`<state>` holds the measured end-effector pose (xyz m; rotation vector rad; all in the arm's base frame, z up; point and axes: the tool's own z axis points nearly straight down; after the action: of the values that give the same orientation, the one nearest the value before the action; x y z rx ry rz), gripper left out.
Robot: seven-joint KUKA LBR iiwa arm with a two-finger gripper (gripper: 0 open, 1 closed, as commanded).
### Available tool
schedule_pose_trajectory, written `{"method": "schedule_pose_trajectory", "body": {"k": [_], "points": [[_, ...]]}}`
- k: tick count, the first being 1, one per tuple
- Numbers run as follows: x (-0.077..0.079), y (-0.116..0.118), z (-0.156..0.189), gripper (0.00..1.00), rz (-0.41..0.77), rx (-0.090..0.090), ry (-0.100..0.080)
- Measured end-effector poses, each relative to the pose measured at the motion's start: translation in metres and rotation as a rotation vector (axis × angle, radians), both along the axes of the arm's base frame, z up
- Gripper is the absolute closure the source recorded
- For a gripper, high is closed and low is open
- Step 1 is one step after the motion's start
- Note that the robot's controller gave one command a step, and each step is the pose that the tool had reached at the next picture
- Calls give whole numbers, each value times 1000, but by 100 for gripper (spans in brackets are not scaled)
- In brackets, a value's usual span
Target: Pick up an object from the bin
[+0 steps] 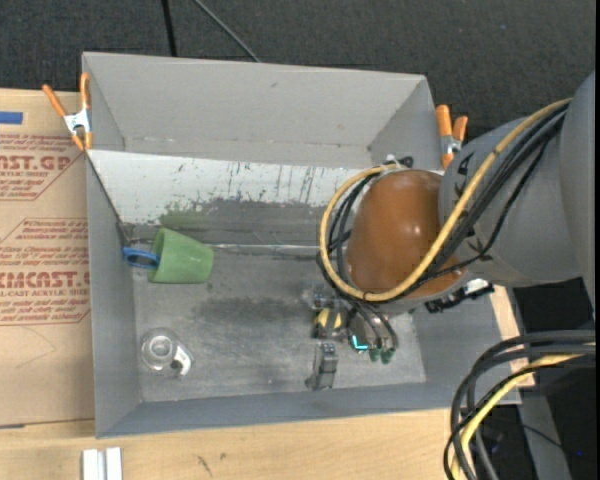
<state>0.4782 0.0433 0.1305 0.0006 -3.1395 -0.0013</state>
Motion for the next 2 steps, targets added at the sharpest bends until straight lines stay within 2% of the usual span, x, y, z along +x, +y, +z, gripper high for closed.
{"method": "schedule_pose_trajectory", "body": {"k": [1,2], "points": [[41,-75,-24,0,-165,-3,-3],[59,-72,-62,0,-106,-1,-2]]}}
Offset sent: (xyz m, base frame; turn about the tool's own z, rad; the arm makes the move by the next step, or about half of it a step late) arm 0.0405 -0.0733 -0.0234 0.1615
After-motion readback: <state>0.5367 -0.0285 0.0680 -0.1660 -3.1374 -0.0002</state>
